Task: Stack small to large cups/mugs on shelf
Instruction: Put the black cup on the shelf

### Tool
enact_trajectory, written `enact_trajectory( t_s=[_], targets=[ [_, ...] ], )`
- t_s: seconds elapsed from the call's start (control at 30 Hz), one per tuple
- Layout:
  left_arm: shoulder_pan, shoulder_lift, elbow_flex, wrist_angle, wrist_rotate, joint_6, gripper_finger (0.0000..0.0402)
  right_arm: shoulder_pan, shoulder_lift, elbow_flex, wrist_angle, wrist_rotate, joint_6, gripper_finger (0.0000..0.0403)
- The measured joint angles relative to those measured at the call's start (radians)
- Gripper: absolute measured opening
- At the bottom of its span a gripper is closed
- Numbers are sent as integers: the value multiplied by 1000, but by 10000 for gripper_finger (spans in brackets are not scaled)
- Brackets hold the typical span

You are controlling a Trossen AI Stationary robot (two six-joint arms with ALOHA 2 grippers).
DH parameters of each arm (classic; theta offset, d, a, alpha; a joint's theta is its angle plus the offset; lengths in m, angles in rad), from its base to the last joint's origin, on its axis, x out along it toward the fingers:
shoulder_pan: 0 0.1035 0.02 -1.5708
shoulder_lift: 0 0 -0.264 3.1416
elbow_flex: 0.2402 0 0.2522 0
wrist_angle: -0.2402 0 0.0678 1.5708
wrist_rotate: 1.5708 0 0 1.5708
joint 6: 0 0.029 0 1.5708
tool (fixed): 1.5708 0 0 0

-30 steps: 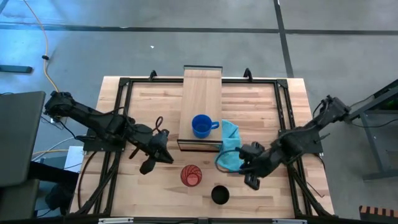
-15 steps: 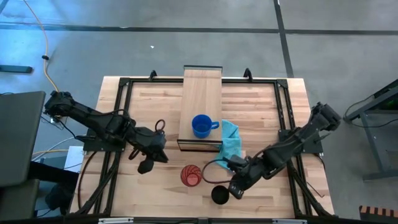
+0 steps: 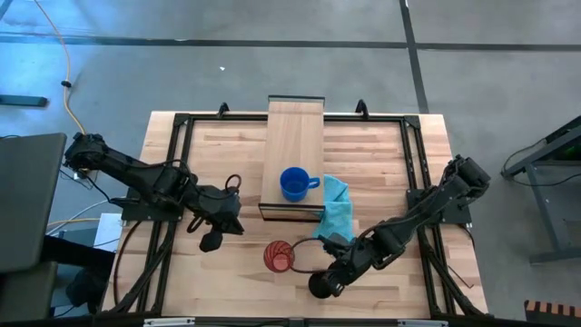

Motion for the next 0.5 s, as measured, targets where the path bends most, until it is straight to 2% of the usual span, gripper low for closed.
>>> enact_trajectory(
  t_s=[0.5],
  targets=[
    [0,0,0,-4,-25,4,33,-8,16,0,-27,11,-51,95]
  ],
)
